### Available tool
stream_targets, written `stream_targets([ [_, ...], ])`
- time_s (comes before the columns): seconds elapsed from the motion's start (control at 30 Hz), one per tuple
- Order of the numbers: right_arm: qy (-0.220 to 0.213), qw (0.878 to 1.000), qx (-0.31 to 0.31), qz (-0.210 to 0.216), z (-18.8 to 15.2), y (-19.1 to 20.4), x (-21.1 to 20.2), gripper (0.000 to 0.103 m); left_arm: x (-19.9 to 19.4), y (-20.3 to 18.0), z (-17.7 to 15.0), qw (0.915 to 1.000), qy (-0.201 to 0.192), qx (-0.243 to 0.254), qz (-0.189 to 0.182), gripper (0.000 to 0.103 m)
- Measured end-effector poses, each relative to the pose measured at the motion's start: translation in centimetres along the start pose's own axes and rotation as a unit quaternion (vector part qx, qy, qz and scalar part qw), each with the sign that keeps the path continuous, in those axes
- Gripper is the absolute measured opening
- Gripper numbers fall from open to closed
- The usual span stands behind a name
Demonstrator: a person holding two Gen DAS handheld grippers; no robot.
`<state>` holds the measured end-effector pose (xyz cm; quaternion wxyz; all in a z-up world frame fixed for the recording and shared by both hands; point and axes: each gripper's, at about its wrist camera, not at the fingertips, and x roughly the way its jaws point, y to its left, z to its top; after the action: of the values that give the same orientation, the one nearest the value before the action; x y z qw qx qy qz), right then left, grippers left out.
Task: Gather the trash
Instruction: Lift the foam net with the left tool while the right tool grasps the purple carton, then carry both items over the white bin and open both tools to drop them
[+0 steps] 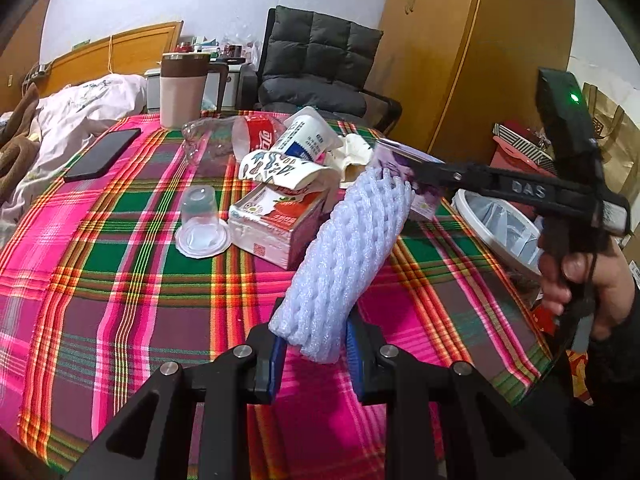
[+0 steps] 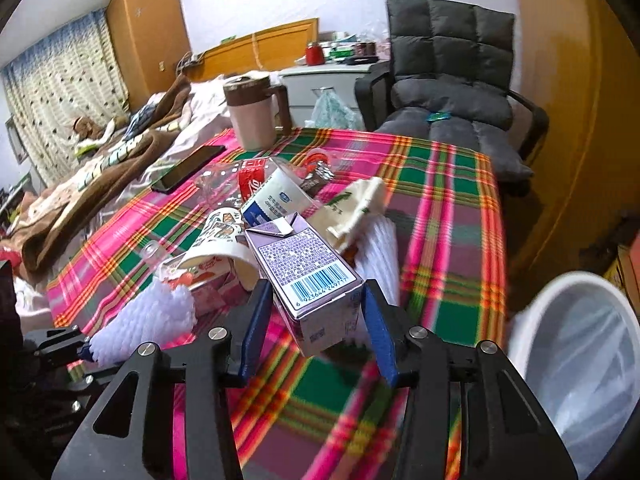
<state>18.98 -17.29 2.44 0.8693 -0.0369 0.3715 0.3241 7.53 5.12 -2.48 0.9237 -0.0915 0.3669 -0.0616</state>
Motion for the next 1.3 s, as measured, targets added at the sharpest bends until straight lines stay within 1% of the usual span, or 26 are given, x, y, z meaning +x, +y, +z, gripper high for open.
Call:
stream_targets([
  [0.33,-0.021,0.999,0.031,-0.017,-1.5,-0.4,-3.0,0.048,-0.9,-2.9,0.4,0.9999,-0.002,0.015,-0.006,0.026],
  [0.6,-0.043,0.997,0.050,-0.043,-2.7,-1.7,-4.7,0.048,-0.3,-5.5,1.3,0.9992,0.002,0.035,-0.017,0.026],
  [0.97,-0.055,0.990,0.093,-0.089,-5.3,-5.2,-6.8,0.048,2.6,-10.2,3.1,0.9959,0.016,0.078,-0.043,0.026],
  [1.3,-0.056,0.980,0.139,-0.134,-7.5,-9.5,-8.9,0.048,6.2,-15.8,5.5,0.9888,0.021,0.125,-0.079,0.026],
])
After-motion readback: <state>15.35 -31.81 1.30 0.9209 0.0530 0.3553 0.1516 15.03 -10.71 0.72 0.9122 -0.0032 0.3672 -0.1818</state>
